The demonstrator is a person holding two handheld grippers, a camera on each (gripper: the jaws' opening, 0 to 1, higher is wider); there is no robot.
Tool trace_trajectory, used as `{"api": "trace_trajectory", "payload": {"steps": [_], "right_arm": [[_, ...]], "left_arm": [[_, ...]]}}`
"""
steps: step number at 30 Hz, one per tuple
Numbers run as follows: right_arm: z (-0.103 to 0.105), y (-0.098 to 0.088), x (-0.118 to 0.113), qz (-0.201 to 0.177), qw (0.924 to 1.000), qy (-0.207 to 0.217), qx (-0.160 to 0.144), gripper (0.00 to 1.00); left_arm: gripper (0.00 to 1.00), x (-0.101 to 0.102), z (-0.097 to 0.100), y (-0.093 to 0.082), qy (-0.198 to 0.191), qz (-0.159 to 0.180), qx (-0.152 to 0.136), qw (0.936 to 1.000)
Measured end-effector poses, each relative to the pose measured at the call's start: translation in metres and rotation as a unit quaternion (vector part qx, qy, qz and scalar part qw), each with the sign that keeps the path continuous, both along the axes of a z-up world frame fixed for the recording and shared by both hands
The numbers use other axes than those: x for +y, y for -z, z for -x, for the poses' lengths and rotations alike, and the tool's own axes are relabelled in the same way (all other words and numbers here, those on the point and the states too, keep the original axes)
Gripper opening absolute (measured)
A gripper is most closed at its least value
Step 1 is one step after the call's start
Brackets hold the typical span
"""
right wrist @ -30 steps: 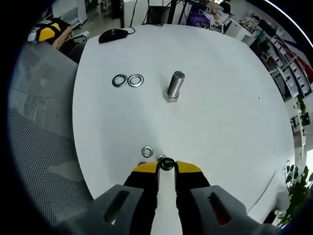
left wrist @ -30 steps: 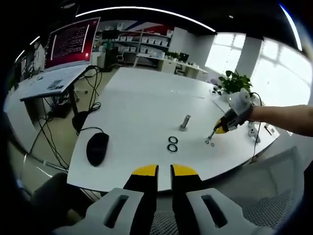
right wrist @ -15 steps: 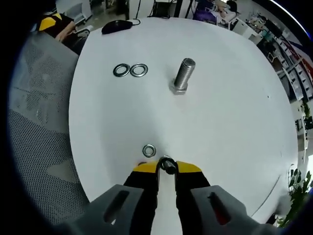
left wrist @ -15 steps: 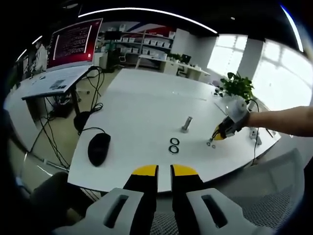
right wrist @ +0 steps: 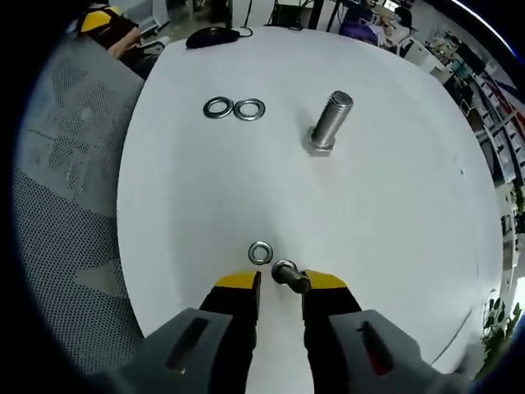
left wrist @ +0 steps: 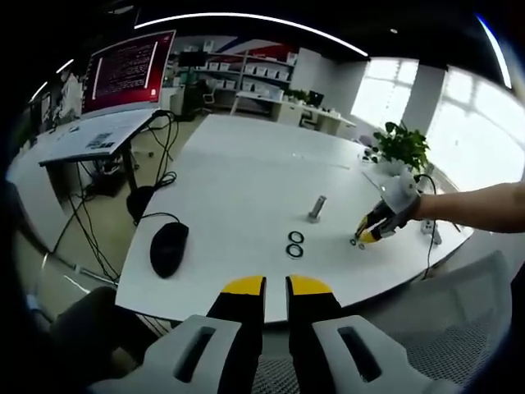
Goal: Place the washer onto the threaded stud by aligning its center hole with the stud, sliding it down to the base, and recovering from edge contact or off-axis alignment until the washer reaches the visible bottom stop.
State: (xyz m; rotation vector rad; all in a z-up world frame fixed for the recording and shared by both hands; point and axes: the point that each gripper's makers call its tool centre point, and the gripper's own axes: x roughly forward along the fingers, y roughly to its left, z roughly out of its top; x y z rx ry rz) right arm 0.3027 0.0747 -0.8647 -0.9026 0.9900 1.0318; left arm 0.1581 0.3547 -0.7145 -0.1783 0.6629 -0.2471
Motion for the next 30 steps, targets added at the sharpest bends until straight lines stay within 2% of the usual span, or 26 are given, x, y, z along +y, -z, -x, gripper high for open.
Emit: {"api": "trace_trajectory", "payload": {"steps": [9,17,30], "right_arm": [[0.01,-0.008,-0.003,-0.037,0.9983,0.043,0.011,0.22],[0.023,-0.008,-0.006,-0.066,0.9936,0.081,0.042,0.21],[0.027,0.003,-0.008,-0.047,0.9955,0.068,0.046,0.2]], "left_arm": [[0.07,-0.001,0.0,0.0,0.004,0.0,0.0,1.0],[0.07,-0.001,0.0,0.0,0.006,-0.001,0.002,1.0],[0.07,0.0,0.0,-0.001,0.003,0.001,-0.003,1.0]]}}
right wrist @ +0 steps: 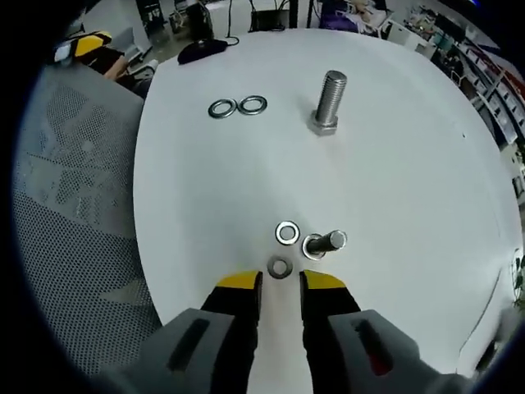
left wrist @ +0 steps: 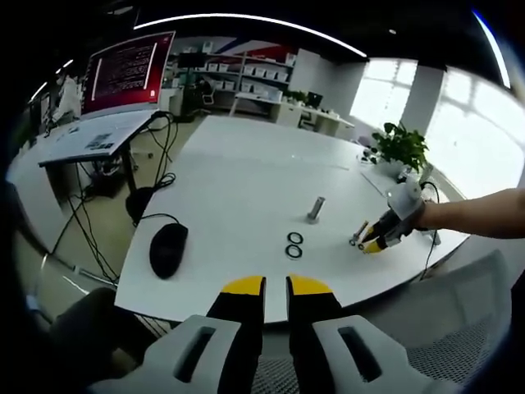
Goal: Place the washer onto the threaded stud by aligning its center hole with the stud, sliding it down to the base, and recovering from edge contact or off-axis alignment until the washer reaches the visible bottom stop.
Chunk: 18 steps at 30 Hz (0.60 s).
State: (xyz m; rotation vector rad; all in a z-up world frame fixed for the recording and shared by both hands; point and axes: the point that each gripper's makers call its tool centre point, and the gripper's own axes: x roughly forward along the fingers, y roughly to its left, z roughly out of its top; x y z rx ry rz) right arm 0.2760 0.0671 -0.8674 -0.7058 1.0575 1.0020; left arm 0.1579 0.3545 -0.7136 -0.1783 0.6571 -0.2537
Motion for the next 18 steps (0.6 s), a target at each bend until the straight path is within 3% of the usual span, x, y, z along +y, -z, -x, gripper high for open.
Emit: {"api": "trace_trajectory", "payload": {"steps": [10,18], "right_arm": [[-0.0018,0.0017,0.0029,0.011,0.9996,-0.027,-0.005,0.14],[0.0002,-0.0009,0.0035,0.023,0.9995,-0.022,-0.006,0.13]], "left_arm": [[0.07,-0.0003,0.0001,0.0008,0.003,-0.001,0.002,1.0],[0.07,0.0004,-0.0006,-0.0004,0.0,0.001,-0.002,1.0]]}}
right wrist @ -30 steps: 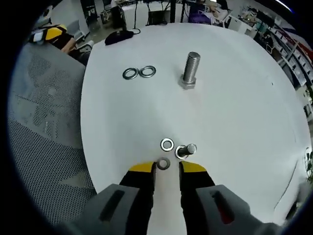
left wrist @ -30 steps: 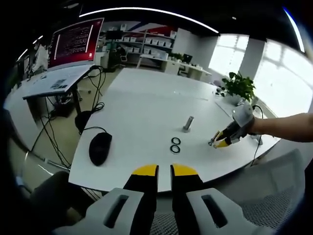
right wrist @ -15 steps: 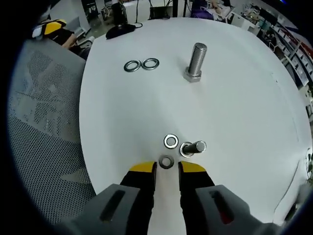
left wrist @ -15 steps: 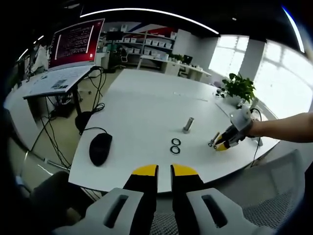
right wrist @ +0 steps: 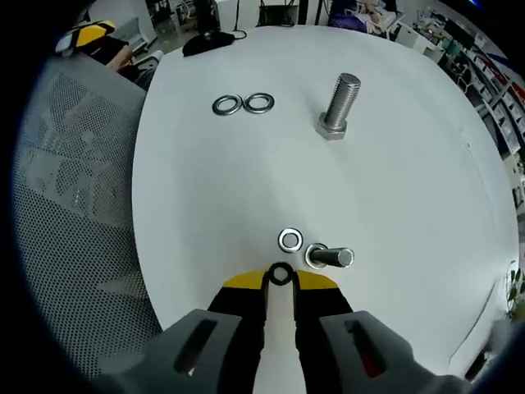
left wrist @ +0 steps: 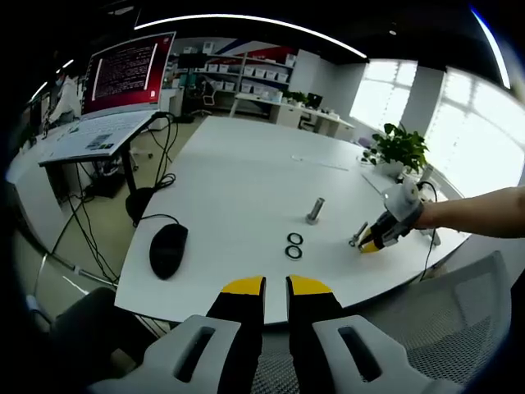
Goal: Place the washer onto the threaded stud by aligning its center hole with the stud, sliding it down to the base, and recovering from edge contact or off-axis alignment until the washer reaches the visible bottom stop.
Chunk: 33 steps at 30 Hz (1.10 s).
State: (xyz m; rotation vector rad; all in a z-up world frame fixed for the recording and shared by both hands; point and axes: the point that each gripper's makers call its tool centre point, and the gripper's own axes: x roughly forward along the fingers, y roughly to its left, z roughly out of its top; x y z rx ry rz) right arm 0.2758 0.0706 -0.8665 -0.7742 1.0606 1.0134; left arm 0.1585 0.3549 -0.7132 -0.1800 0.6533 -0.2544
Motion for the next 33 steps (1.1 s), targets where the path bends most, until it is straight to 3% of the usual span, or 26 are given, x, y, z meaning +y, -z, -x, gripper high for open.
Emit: {"api": "trace_trajectory", "payload": {"steps": [12,19,24,29,31,33], "right_arm": [[0.002,0.001,0.0,0.019,0.9997,-0.012,-0.012,0.14],[0.004,0.0,0.003,0.069,0.9938,-0.071,-0.05,0.14],[0.004,0.0,0.005,0.085,0.9879,-0.11,-0.069,0.14],[0.003,-0.002,0.003,0.077,0.9891,-0.105,-0.069,0.13],[0.006,-0.002,0.004,0.061,0.993,-0.087,-0.051,0.13],[0.004,-0.011,0.008,0.042,0.9946,-0.079,-0.052,0.13]], "left_arm": [[0.07,0.0,0.0,0.0,0.0,0.001,-0.003,1.0],[0.07,-0.001,0.0,0.0,0.002,0.001,-0.002,1.0],[0.07,0.0,0.0,0.0,0.001,0.001,-0.002,1.0],[0.07,0.0,0.0,0.0,0.002,0.001,-0.002,1.0],[0.07,-0.001,0.0,0.0,0.004,0.001,-0.001,1.0],[0.07,-0.001,0.0,0.0,0.004,0.001,-0.001,1.0]]}}
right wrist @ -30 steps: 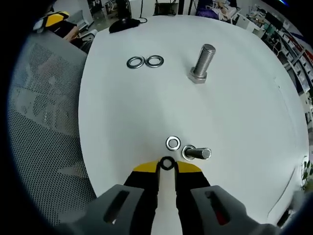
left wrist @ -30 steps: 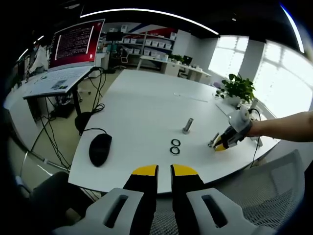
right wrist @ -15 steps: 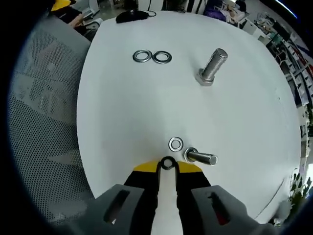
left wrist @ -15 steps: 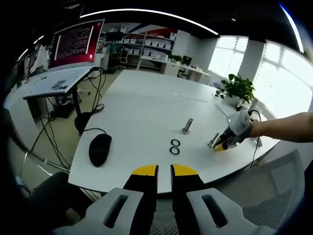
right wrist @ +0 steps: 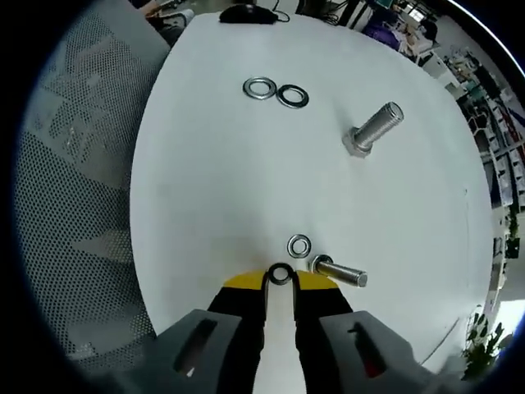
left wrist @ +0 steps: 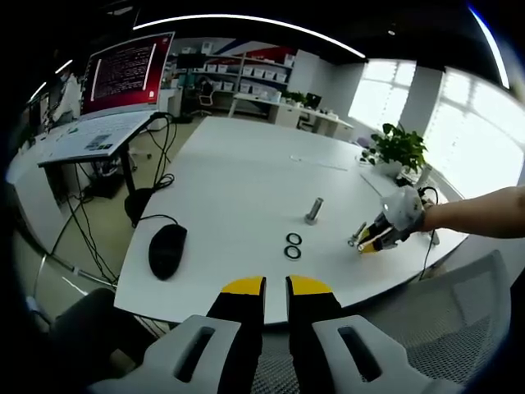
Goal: Place the washer onto the threaded stud by aligning its center hole with the stud, sliding it down to the base, and recovering from edge contact or off-axis alignment until the washer reaches the visible bottom stop.
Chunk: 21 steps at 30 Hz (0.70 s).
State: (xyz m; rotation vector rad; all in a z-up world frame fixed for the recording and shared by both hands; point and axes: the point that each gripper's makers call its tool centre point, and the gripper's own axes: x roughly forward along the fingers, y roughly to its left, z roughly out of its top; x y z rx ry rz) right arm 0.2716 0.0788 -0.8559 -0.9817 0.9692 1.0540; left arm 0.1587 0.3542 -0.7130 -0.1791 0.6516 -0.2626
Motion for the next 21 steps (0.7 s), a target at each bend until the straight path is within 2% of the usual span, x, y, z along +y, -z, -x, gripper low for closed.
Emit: {"api": "trace_trajectory", "payload": {"steps": [3,8,13,21], "right_arm": [[-0.001,-0.017,0.005,-0.023,0.9997,0.009,0.006,0.13],[0.0,-0.035,0.006,-0.035,0.9992,0.011,0.018,0.13],[-0.001,-0.045,0.003,-0.033,0.9992,0.013,0.019,0.13],[-0.016,-0.056,-0.002,-0.034,0.9991,0.026,0.007,0.13]], "left_arm": [[0.07,0.0,0.0,0.0,-0.001,0.001,-0.001,1.0],[0.07,0.0,0.0,0.0,-0.001,0.001,0.0,1.0],[0.07,0.0,0.0,0.0,0.0,0.0,0.002,1.0],[0.07,0.0,0.0,0.0,0.0,0.001,0.0,1.0]]}}
